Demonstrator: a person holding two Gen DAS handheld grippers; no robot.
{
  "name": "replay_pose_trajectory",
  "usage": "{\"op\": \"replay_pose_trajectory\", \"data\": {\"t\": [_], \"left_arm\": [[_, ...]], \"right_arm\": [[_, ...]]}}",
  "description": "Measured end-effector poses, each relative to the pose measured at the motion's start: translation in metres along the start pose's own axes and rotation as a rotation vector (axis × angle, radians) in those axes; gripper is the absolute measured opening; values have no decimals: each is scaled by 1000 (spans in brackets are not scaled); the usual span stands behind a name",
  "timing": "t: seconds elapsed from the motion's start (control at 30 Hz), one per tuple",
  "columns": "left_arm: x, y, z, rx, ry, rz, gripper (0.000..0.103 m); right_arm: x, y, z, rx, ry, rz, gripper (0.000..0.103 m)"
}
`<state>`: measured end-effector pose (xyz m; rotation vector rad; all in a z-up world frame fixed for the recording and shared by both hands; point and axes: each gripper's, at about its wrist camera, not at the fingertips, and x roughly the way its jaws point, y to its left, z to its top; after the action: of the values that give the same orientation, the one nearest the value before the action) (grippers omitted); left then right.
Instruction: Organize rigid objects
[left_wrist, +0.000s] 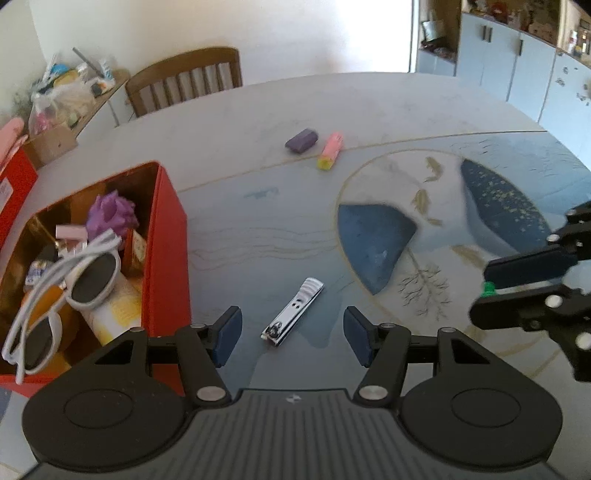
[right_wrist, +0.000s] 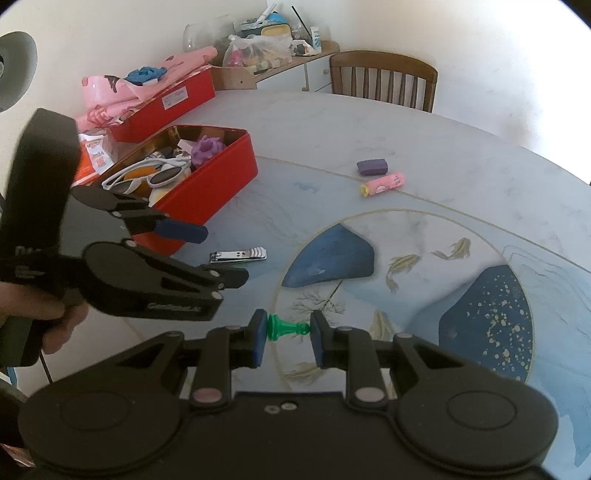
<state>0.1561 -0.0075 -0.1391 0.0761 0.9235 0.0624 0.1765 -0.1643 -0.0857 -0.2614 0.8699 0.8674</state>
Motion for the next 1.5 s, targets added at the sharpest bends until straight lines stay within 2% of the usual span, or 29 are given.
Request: {"op": "replay_pose_trajectory", "data": {"t": [0.07,0.2,0.4,0.47,0.53,0.6,0.77,1.17,1.5], "left_arm": [[5,0,-2,-16,19,-22,59],[4,1,-6,-57,26,-87,52],[7,-3,-4,-46,5,-71,39],[9,-2,-2,-58,-4,-65,32],[10,2,0,-82,-7,-57,17],[10,6,0,-108,-8,-54,11],[6,2,3,-85,-14,-14,11],[-17,20,24,-123,-30,-62,11],[-20,43,29,-179,-8,-111,11]], "right_arm": [[0,-1,0,1,3,4,24],[1,-3,-1,-1,6,6,24],[2,-8,-3,2,12,3,24],[2,-9,-4,0,13,4,24],[1,-10,-5,-1,14,3,24],[1,-12,-5,-2,16,2,24],[1,-16,-5,0,12,-3,24],[-7,-13,13,3,-51,7,24],[-5,-6,17,9,-58,9,24]]}}
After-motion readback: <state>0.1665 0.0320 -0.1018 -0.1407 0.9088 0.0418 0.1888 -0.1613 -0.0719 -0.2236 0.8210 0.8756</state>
